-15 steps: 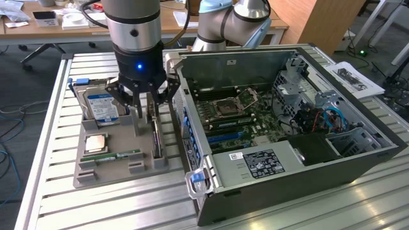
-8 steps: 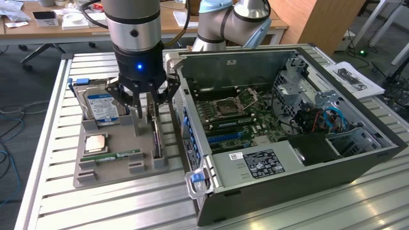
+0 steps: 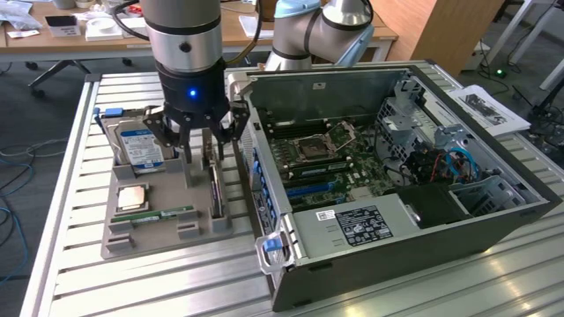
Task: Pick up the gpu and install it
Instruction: 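Pick up the gpu and move the gpu toward the slot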
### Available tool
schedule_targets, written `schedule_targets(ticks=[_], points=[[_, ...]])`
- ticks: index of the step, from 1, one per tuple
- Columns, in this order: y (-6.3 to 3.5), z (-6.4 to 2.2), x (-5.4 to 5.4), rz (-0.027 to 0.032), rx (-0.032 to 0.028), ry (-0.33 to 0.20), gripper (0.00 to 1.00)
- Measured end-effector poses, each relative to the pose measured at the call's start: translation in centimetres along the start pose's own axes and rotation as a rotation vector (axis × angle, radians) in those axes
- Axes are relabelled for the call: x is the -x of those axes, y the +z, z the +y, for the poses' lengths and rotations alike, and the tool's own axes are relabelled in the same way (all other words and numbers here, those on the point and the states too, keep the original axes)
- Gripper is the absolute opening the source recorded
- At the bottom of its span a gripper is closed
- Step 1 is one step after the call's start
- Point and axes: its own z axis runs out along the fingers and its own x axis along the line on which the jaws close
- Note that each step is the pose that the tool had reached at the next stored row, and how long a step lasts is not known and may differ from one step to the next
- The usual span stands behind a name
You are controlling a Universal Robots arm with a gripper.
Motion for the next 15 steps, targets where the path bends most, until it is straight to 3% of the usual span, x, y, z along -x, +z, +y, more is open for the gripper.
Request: schedule_targets(ticks=[9, 15], points=[[1.6, -0.08, 0.0, 0.0003, 0.0, 0.0, 0.55], [1.93, -0.09, 0.0, 0.0004, -0.0001, 0.0, 0.55]])
